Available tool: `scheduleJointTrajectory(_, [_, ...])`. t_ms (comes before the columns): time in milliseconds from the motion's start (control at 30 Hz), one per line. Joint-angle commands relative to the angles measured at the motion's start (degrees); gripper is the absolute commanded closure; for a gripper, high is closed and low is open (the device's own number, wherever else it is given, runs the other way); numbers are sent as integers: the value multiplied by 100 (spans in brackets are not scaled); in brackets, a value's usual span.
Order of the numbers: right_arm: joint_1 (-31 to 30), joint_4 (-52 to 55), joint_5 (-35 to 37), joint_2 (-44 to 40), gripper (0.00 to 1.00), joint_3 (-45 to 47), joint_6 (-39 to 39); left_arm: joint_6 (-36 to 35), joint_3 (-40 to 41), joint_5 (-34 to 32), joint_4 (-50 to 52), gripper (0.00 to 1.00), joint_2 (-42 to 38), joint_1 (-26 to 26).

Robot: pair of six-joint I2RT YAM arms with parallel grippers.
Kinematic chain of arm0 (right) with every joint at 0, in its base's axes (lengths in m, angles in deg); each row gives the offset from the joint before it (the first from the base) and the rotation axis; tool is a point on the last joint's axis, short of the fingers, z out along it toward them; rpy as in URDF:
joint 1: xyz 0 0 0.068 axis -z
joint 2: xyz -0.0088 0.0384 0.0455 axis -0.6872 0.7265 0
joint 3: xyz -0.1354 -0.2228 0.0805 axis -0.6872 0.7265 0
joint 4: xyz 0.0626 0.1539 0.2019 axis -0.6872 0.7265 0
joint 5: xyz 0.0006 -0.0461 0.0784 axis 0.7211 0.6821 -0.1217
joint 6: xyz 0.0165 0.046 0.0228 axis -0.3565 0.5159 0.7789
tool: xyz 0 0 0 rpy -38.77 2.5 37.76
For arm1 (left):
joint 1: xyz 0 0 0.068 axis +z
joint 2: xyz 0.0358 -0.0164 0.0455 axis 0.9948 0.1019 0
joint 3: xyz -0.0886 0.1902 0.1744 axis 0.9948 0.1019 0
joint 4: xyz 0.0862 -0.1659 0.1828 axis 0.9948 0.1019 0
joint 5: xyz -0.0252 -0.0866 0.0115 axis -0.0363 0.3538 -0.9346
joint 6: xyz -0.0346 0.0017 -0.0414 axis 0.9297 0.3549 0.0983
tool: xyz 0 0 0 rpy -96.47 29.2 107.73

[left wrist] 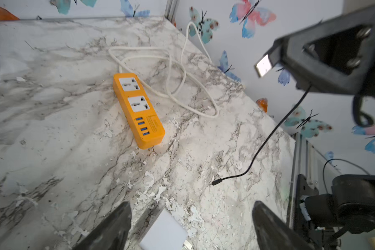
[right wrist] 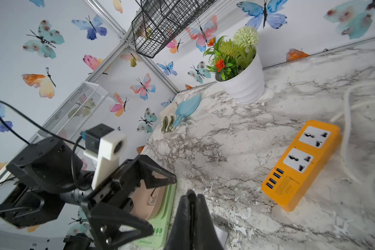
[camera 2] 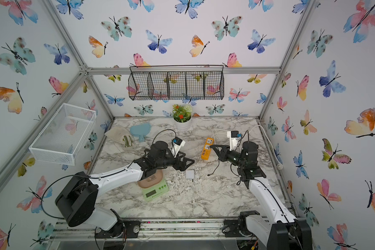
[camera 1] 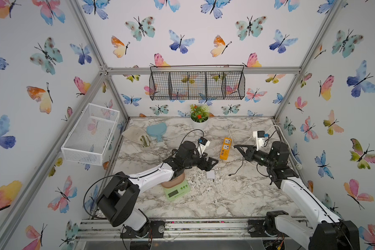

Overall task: Charge the electronic scale
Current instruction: Pick up the charging cable from the center of the board, then pick up the plug from the center of the board.

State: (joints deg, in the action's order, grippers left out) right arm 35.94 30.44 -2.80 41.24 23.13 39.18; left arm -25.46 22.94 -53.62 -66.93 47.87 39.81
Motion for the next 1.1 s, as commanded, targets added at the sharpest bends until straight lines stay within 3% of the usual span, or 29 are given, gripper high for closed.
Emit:
scheduleJointTrajectory(0, [52, 376, 302, -144, 98, 290, 300, 277, -266, -795, 587, 6, 433, -56])
scheduleJointTrajectory(167, [57, 352, 426, -202, 97, 465, 409, 1320, -1036, -2303, 1935, 2, 1068, -542])
scheduleJointTrajectory(433, [74, 220, 418, -119, 97, 513, 422, 2330, -1164, -2964, 2080, 1, 1546, -1018])
scheduleJointTrajectory(1067, [78, 67, 375, 9, 97, 593, 431, 2555, -1542, -3104, 2718, 14, 2108, -1383])
